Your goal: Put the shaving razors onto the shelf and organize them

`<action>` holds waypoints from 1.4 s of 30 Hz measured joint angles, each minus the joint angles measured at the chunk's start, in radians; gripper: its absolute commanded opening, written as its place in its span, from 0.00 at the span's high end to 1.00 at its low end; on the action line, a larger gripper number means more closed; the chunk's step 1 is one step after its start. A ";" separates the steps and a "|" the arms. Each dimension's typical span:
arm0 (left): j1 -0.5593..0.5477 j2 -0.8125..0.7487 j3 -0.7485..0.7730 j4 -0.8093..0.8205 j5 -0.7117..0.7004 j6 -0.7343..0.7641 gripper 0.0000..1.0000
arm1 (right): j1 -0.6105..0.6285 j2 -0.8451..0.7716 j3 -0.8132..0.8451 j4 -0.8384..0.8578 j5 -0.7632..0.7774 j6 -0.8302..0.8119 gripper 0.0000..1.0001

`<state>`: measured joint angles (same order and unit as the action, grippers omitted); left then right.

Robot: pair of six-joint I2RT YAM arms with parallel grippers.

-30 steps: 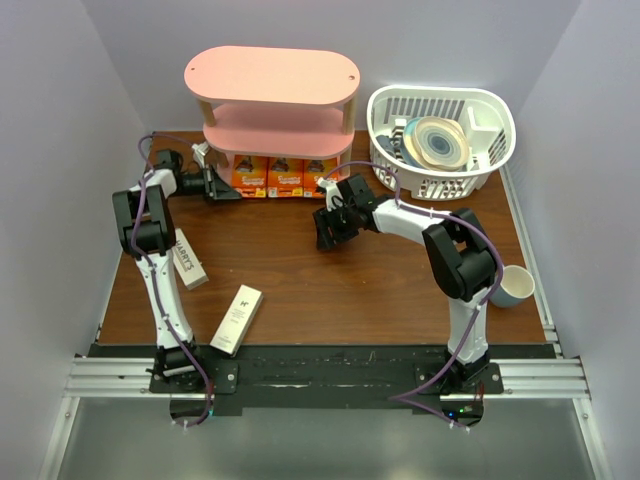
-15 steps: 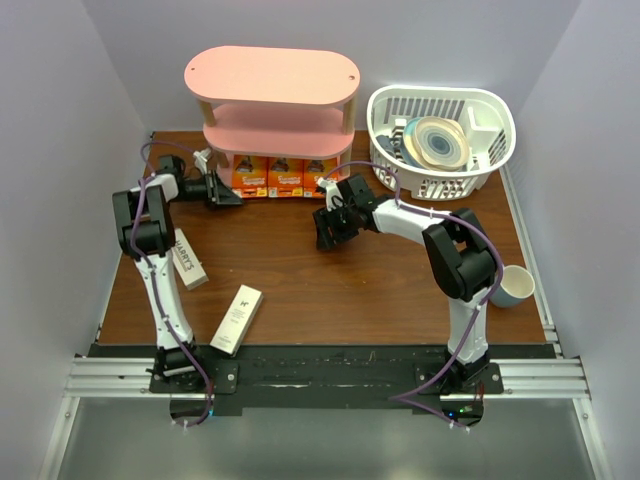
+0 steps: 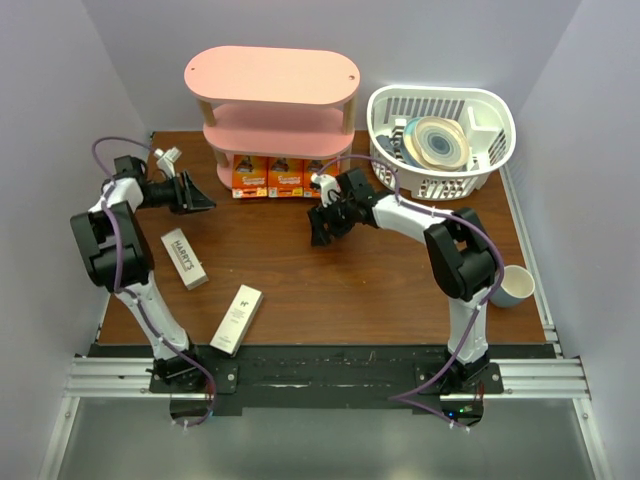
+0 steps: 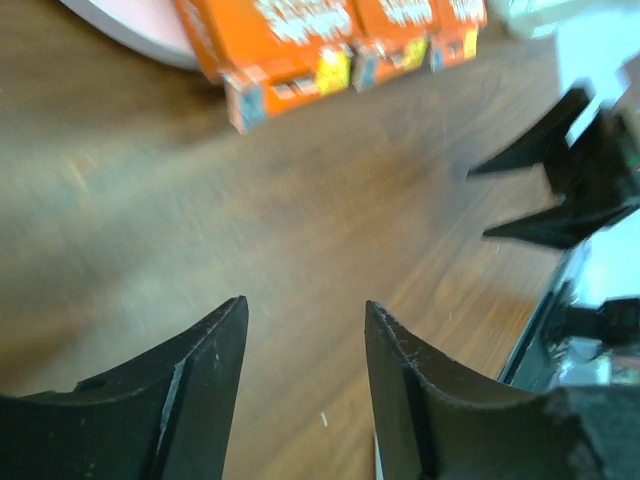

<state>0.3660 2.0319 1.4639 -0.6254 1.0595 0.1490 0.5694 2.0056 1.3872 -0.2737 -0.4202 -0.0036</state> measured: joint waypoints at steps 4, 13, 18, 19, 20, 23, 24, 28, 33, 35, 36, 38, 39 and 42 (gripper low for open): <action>-0.003 -0.154 -0.050 -0.121 -0.068 0.132 0.43 | 0.027 -0.002 0.061 -0.027 -0.082 -0.147 0.01; -0.020 -0.415 -0.121 -0.369 -0.272 0.426 0.31 | 0.168 -0.014 0.142 -0.168 -0.305 -0.599 0.01; -0.019 -0.536 -0.182 -0.379 -0.358 0.386 0.27 | 0.194 0.038 0.271 -0.249 -0.430 -0.842 0.01; -0.019 -0.558 -0.188 -0.372 -0.376 0.362 0.02 | 0.203 0.043 0.277 -0.247 -0.444 -0.890 0.01; -0.019 -0.574 -0.191 -0.362 -0.390 0.341 0.00 | 0.210 0.043 0.277 -0.249 -0.452 -0.923 0.01; -0.018 -0.610 -0.178 -0.331 -0.434 0.241 0.00 | 0.253 0.058 0.287 -0.264 -0.475 -1.018 0.01; -0.018 -0.612 -0.164 -0.321 -0.442 0.210 0.00 | 0.272 0.068 0.300 -0.276 -0.484 -1.046 0.01; -0.010 -0.619 -0.133 -0.234 -0.480 0.092 0.00 | 0.348 0.106 0.337 -0.306 -0.488 -1.125 0.01; 0.035 -0.644 -0.132 -0.173 -0.523 -0.015 0.00 | 0.428 0.139 0.346 -0.325 -0.486 -1.170 0.01; 0.054 -0.655 -0.133 -0.161 -0.535 -0.040 0.00 | 0.455 0.166 0.364 -0.340 -0.484 -1.171 0.01; 0.060 -0.664 -0.136 -0.154 -0.537 -0.051 0.00 | 0.464 0.182 0.377 -0.347 -0.484 -1.170 0.01; 0.069 -0.687 -0.148 -0.141 -0.538 -0.062 0.00 | 0.480 0.227 0.427 -0.367 -0.481 -1.169 0.01; 0.074 -0.705 -0.159 -0.138 -0.537 -0.066 0.01 | 0.486 0.250 0.449 -0.373 -0.478 -1.170 0.01; 0.081 -0.751 -0.185 -0.137 -0.535 -0.077 0.02 | 0.492 0.301 0.484 -0.399 -0.460 -1.175 0.01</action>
<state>0.4473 1.2808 1.2785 -0.7628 0.5247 0.0715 1.0615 2.3070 1.8717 -0.6727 -0.8806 -1.1782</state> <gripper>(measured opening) 0.992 0.986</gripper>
